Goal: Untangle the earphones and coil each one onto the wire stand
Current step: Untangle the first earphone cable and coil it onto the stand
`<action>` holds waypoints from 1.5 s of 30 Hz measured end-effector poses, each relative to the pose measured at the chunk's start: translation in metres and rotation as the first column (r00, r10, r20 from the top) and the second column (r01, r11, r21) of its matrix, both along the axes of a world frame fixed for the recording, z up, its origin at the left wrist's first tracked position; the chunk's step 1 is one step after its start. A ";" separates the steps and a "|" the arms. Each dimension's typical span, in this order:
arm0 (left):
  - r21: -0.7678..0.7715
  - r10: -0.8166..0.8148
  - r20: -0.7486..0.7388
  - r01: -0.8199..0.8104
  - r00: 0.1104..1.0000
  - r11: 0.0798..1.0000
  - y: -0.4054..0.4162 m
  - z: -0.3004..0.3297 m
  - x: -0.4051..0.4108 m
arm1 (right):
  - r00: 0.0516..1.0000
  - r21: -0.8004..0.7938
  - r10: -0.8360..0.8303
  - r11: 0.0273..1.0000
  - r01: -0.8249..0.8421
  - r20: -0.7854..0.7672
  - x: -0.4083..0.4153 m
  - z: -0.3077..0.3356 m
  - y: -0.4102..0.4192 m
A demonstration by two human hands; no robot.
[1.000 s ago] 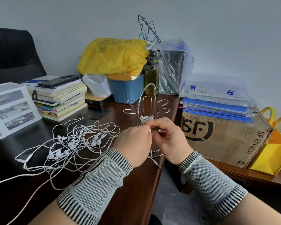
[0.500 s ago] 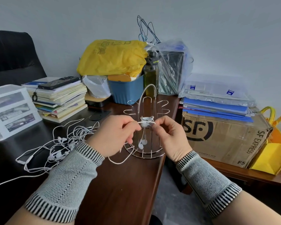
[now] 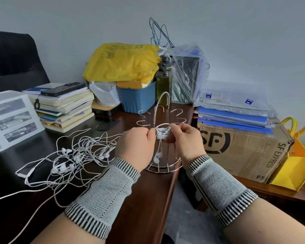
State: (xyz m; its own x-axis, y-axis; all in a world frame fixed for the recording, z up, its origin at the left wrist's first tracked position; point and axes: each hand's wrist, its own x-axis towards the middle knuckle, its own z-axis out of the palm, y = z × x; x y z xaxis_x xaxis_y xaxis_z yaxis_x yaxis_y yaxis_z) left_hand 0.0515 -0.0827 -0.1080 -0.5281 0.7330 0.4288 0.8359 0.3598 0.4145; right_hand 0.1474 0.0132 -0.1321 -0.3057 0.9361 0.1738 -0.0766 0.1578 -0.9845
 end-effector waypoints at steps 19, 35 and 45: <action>0.131 -0.199 0.269 0.169 0.942 0.977 -0.011 -0.009 0.010 | 1.000 -0.079 0.000 0.997 0.001 0.014 0.001 0.002 0.003; 0.025 -0.277 0.112 0.276 0.954 0.961 -0.018 -0.013 0.014 | 0.988 0.076 0.137 0.988 -0.131 -0.074 0.016 -0.010 -0.007; 0.002 -0.240 -0.045 0.240 0.970 0.971 -0.009 -0.020 0.022 | 0.957 -0.017 0.285 0.959 -0.284 0.062 0.019 0.002 -0.008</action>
